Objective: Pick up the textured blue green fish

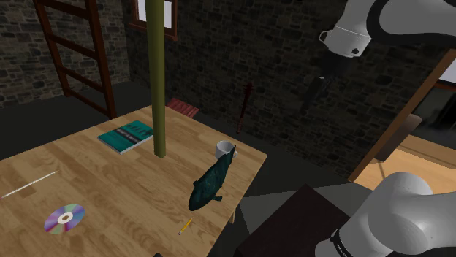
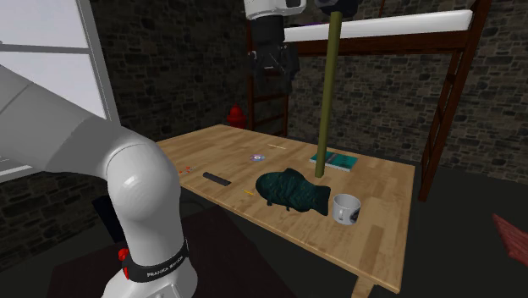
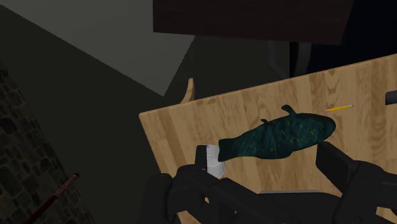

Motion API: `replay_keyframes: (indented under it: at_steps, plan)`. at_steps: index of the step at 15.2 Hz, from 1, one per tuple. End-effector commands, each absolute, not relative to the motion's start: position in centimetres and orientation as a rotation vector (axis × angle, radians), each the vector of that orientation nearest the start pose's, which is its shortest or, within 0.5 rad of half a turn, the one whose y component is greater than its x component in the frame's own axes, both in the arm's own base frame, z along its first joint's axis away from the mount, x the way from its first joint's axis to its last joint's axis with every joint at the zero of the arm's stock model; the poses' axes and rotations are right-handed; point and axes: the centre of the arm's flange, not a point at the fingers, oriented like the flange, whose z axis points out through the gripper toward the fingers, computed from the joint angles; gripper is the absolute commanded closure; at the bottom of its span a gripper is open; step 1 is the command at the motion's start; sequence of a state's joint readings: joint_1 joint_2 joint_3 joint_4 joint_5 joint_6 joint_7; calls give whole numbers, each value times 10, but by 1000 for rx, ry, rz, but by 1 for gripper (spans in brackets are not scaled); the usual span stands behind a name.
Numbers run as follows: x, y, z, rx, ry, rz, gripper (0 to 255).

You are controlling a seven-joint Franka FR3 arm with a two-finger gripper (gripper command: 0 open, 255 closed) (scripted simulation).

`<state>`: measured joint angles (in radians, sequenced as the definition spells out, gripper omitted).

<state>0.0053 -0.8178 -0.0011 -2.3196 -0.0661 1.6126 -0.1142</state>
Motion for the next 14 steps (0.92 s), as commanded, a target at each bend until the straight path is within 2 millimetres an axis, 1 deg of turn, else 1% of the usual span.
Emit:
replay_keyframes:
  at_steps: [1,7,14]
  plan:
    - [303,-6,622,-3203,-189,-172,0]
    - [319,31,554,-3184,174,-232,0]
    - [351,70,478,-3108,589,-297,0]
